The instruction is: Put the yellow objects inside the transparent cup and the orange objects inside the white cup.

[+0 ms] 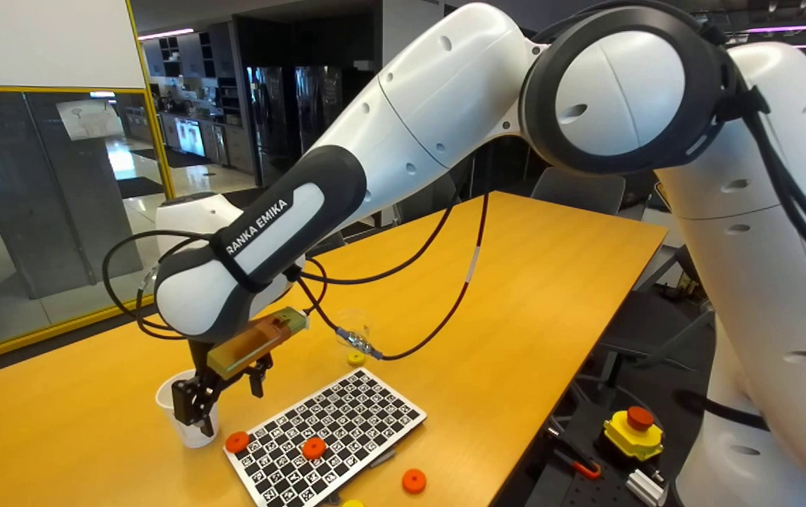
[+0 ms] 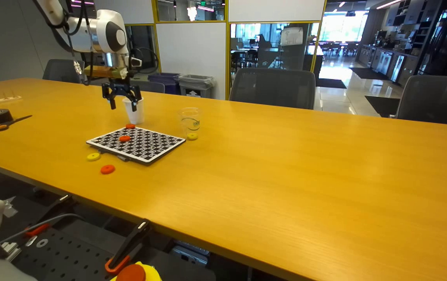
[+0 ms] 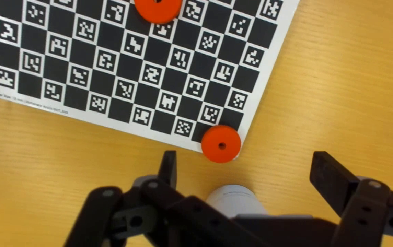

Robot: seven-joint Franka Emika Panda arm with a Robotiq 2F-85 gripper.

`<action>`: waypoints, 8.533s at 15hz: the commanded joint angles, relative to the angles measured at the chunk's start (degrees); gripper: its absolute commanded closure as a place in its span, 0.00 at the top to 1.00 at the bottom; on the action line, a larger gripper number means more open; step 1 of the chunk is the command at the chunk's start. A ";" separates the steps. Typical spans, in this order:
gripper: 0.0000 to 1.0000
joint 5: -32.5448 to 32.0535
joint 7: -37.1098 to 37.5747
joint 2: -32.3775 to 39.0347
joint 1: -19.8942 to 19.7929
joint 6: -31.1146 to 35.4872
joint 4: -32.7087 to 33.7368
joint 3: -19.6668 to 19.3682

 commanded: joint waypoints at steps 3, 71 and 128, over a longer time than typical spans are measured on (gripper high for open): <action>1.00 -2.85 3.25 2.72 0.74 0.82 1.07 -1.69; 0.25 -0.31 -4.68 6.38 -1.39 -1.98 16.99 1.12; 1.00 4.23 22.22 -10.61 -1.08 17.35 -28.13 -2.83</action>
